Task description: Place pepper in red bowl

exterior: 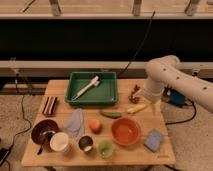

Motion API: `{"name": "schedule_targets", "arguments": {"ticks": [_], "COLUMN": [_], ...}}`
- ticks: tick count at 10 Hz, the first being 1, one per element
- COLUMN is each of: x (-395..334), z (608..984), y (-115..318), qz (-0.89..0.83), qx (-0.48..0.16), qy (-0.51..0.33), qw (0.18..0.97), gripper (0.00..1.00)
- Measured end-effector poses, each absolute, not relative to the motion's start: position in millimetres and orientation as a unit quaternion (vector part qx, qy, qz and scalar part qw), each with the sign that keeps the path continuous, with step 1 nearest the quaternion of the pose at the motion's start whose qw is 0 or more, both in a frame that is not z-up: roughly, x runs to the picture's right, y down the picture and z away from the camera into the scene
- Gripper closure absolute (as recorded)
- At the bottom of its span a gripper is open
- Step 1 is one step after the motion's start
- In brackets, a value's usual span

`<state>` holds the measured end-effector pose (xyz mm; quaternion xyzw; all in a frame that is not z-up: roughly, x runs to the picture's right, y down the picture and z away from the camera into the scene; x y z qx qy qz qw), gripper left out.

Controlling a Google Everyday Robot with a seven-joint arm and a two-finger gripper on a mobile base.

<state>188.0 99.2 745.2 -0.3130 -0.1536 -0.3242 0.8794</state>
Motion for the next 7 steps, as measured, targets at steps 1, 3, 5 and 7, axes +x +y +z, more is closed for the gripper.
{"name": "schedule_targets", "arguments": {"ticks": [1,3,5,7], "x": [164,124,87,59], "z": [748,761,778,791], "y": [101,105,107,110], "qz": [-0.333,-0.349,-0.365,-0.383], "qx": [-0.313,-0.314,-0.316,-0.32], "qy": [-0.16,-0.174,-0.191,-0.212], "qw": [0.875,0.866,0.854,0.84], "gripper": [0.2,0.2,0.2,0.2]}}
